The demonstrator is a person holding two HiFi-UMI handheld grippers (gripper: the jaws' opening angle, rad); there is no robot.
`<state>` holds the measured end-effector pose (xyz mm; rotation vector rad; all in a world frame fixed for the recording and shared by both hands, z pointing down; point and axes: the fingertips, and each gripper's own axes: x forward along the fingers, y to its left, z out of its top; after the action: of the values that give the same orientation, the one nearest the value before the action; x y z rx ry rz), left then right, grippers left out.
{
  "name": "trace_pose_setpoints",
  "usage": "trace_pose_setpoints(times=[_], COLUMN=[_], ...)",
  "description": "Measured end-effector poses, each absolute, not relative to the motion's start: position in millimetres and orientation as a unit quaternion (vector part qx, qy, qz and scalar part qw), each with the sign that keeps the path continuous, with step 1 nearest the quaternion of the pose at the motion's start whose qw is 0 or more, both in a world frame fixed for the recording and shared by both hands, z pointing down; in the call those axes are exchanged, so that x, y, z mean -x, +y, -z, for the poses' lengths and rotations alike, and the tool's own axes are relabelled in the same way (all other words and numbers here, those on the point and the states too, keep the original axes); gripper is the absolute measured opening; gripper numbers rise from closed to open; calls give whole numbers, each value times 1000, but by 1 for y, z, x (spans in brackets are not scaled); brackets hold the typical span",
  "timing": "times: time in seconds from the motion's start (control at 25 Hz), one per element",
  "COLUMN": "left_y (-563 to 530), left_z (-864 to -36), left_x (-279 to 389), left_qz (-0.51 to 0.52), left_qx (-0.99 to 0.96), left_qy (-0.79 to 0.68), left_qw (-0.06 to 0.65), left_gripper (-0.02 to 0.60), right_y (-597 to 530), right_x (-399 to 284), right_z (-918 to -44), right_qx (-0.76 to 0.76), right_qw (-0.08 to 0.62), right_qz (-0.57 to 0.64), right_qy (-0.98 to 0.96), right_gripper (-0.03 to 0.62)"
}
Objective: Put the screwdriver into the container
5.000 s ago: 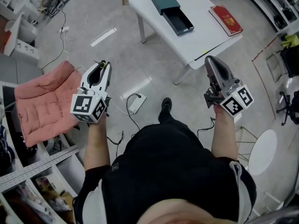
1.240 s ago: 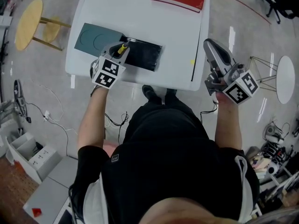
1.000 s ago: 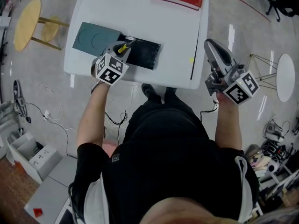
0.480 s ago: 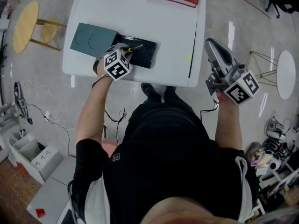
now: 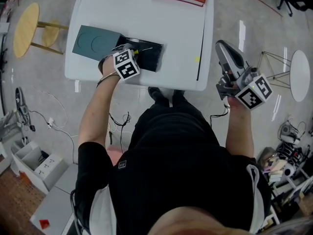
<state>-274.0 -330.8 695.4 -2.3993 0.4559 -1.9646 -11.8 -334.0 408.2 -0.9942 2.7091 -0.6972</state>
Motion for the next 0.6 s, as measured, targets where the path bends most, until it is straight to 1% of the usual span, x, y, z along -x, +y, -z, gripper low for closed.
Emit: trace_pose_setpoints(times=[0.28,0.44,0.6], left_y=[-334,-333,-335], left_z=[-700,-703,-696], left_x=[270,269,268], left_qz=[627,629,623], left_qx=[768,768,773], left_qy=[134,116,115], left_qw=[5,24,35], left_gripper=[87,89,109], right_y=[-334,-335,-333], right_x=[12,15,22], right_z=[-409,-409,-403], right_qx=[335,334,329], right_qw=[86,85,84], right_qz=[234,235,233], right_qy=[909,909,911], right_gripper=[31,31,31])
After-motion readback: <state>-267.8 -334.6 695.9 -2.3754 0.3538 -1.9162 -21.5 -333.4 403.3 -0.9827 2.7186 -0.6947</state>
